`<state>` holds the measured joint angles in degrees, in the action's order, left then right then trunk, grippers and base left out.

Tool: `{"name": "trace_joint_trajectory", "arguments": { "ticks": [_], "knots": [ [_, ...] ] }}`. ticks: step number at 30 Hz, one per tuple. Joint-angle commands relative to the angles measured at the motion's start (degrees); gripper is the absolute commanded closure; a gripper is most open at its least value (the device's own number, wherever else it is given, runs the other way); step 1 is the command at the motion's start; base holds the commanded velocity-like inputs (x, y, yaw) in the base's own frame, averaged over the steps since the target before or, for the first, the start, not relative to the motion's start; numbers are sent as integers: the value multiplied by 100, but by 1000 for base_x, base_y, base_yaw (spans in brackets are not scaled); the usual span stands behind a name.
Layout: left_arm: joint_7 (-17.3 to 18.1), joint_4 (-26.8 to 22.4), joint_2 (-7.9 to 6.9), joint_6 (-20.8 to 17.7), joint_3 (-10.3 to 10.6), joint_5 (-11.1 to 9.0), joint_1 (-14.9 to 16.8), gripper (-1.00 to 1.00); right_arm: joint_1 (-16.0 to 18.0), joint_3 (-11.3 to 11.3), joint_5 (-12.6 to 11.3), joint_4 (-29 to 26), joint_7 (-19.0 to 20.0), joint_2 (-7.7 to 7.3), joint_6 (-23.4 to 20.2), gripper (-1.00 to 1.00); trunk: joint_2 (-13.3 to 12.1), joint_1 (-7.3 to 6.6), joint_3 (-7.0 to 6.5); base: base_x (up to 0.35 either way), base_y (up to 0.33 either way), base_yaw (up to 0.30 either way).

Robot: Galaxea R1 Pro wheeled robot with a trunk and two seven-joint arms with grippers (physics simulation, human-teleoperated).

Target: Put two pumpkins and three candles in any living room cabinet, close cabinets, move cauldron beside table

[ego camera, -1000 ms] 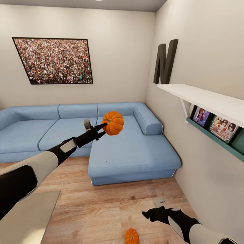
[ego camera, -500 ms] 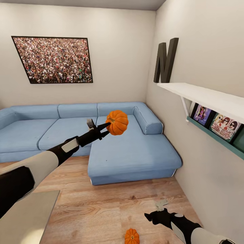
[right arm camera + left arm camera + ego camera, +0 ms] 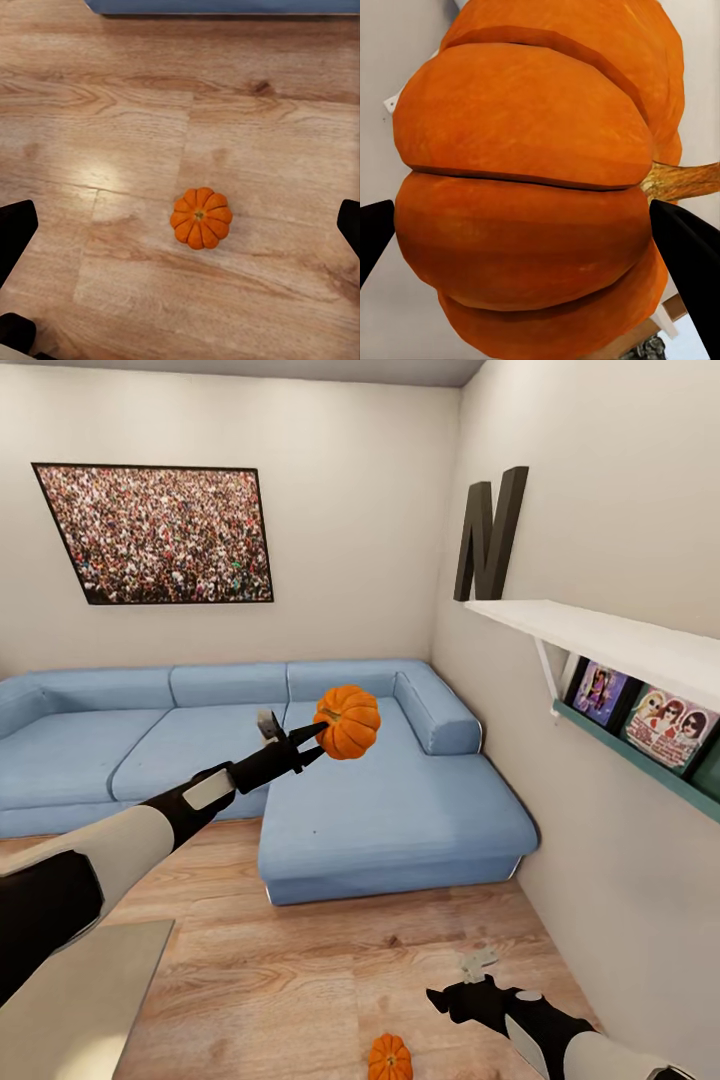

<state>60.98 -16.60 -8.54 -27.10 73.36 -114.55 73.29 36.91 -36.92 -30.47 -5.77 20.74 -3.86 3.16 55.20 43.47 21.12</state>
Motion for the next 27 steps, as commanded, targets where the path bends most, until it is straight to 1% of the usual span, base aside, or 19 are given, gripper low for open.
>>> {"name": "trace_joint_trajectory", "arguments": {
  "ticks": [1,21,27],
  "knots": [
    [-6,-2,1,3,-6,3,1,100,0,0,-1,-1,0,0,0,-100,42,23,18,0,0,0],
    [-7,-7,28,3,-10,3,1,100,-16,0,11,6,-16,7,-51,-100,844,462,377,0,0,0],
    [-7,-15,28,3,-14,9,1,100,-21,0,15,6,-9,8,-8,-100,1085,594,485,0,0,0]
  ]
}}
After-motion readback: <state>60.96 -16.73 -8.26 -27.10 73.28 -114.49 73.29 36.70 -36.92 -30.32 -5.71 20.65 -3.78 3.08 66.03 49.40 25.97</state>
